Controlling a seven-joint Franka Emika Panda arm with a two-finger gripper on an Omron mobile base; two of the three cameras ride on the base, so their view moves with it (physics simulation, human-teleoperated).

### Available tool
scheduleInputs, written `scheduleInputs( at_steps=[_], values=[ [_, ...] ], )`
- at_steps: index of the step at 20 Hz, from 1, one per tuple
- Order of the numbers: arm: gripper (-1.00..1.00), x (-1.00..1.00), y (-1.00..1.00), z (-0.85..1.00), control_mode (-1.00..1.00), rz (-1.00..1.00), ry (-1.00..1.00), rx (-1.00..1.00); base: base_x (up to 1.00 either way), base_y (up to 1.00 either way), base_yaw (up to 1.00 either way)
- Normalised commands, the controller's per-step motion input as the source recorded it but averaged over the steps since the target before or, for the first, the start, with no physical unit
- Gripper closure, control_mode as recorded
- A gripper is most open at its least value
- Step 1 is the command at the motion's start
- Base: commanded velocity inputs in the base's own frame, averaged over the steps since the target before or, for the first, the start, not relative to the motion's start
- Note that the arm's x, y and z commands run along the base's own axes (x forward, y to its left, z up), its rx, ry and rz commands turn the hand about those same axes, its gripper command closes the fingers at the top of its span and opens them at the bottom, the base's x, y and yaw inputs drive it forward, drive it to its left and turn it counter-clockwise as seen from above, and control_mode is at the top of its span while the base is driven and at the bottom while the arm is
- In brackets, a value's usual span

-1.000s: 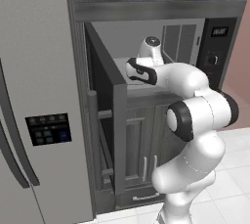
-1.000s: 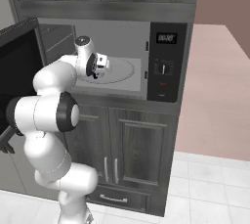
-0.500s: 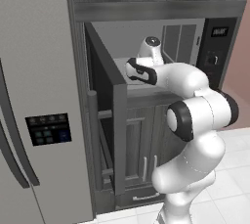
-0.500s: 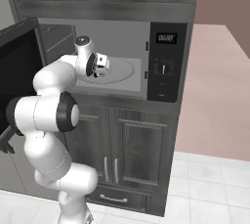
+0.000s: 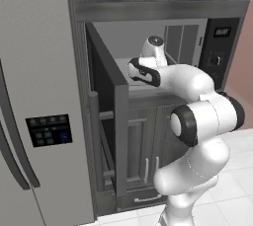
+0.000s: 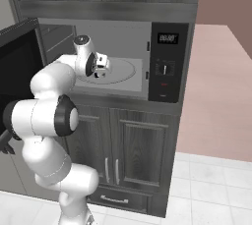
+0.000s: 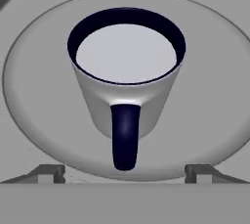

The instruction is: Pick the mug from the counter and place it inside the microwave. Then close the microwave.

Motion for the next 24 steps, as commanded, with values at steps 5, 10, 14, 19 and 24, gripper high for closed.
scheduleInputs(
  at_steps=[5,10,14,19,24],
  values=[
    [-1.0,-0.6,-0.19,0.06,-1.0,0.0,-0.05,0.01,0.0,0.0,0.0],
    [-1.0,-0.61,-0.22,0.08,-1.0,0.0,-0.04,0.01,0.0,0.0,0.0],
    [-1.0,-0.71,-0.18,0.11,-1.0,0.0,-0.06,0.01,0.0,0.0,0.0],
    [-1.0,-0.59,-0.01,0.29,-1.0,0.0,-0.09,0.0,0.0,0.0,0.0],
    [-1.0,-0.52,0.0,0.51,-1.0,0.0,-0.12,0.0,0.0,0.0,0.0]
  ],
)
